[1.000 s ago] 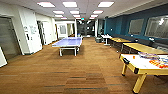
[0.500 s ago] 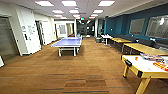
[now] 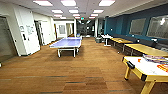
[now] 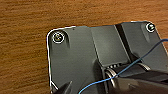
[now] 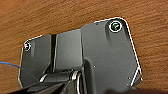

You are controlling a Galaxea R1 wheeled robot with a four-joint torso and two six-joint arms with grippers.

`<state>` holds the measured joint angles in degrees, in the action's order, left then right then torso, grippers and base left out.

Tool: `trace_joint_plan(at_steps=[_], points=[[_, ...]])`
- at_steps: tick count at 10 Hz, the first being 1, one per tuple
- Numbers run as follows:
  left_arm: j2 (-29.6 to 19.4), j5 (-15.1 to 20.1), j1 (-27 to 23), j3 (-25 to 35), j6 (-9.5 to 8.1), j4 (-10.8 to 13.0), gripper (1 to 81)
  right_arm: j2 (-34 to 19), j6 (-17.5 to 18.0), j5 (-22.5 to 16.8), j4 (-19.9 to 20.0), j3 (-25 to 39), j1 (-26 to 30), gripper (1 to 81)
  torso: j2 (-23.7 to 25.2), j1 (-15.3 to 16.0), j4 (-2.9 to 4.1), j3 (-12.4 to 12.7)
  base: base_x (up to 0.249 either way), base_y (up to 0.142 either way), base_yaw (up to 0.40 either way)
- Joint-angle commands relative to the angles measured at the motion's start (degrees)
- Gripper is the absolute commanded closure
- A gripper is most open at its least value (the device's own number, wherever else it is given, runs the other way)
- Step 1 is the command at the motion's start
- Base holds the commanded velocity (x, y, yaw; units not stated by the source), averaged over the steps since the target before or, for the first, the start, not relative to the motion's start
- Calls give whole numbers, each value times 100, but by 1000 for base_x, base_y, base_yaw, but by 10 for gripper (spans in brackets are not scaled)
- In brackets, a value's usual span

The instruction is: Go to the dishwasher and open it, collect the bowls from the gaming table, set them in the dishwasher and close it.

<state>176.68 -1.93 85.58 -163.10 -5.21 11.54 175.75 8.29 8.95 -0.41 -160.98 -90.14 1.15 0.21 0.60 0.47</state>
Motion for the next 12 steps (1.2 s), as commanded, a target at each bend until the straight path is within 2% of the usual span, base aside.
trace_joint_plan(at_steps=[1, 7, 12], points=[[-1, 254, -327, -12, 20, 6, 10, 41, -20, -262, 41, 24, 307, 10, 0, 0, 0, 0, 197, 0, 0], [-1, 254, -335, -12, 20, 6, 10, 59, -20, -262, 41, 24, 307, 10, -2, 2, 0, 0, 185, 0, 0], [-1, 254, -326, -12, 20, -3, 10, 94, -12, -262, 50, 33, 307, 10, -2, 6, 0, 0, 109, 0, 0]])
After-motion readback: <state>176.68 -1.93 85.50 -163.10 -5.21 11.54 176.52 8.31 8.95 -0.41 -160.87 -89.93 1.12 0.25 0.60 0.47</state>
